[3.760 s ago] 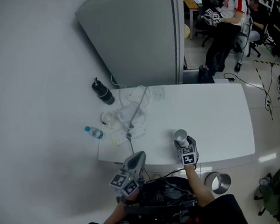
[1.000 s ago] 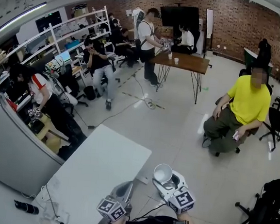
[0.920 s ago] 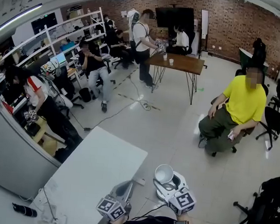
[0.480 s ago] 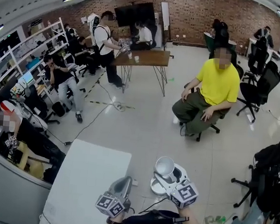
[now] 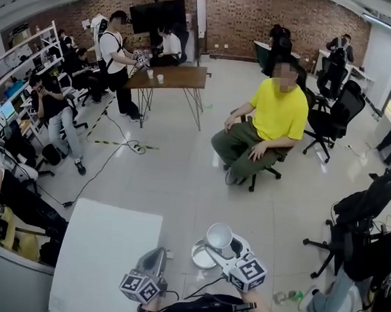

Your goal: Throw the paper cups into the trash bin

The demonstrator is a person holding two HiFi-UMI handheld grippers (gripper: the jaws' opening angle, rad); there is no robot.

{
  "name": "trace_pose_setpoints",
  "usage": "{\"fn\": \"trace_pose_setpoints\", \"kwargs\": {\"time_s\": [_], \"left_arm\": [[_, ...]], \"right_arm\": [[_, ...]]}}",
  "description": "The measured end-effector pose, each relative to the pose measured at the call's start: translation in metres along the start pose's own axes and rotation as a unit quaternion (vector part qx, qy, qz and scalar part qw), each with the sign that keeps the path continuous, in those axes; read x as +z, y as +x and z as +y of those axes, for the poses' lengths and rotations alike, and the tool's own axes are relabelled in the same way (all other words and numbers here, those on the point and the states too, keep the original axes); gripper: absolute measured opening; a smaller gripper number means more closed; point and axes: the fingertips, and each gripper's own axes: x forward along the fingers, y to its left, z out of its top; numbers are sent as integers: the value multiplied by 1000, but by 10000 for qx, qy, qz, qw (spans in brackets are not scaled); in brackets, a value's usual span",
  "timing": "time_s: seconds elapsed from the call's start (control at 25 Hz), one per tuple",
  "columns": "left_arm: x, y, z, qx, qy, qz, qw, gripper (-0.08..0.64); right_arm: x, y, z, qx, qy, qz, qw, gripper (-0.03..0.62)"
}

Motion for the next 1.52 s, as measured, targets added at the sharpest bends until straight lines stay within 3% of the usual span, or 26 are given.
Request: {"fn": "trace_pose_setpoints", "kwargs": {"time_s": [0.36, 0.6, 1.0, 1.16, 1.36, 1.52], "left_arm": [[-4, -2, -7, 120, 206, 258, 9994, 5], [-18, 6, -7, 386, 157, 577, 9975, 5], [-59, 1, 6, 712, 5, 964, 9928, 5], [-94, 2, 14, 790, -276, 1182, 9895, 5], [-139, -3, 27, 969, -539, 1586, 9811, 5], [-152, -9, 42, 1142, -596, 1739, 9763, 5]], "right_arm": [[-29, 7, -5, 118, 52, 347, 9993, 305], [-82, 23, -19, 290, 117, 912, 9953, 305], [-183, 41, -37, 422, 150, 1750, 9836, 305], [-230, 56, -41, 519, 117, 2032, 9777, 305], [-301, 70, -50, 551, 142, 2486, 9669, 305], [-365, 81, -57, 569, 212, 2851, 9566, 305]]}}
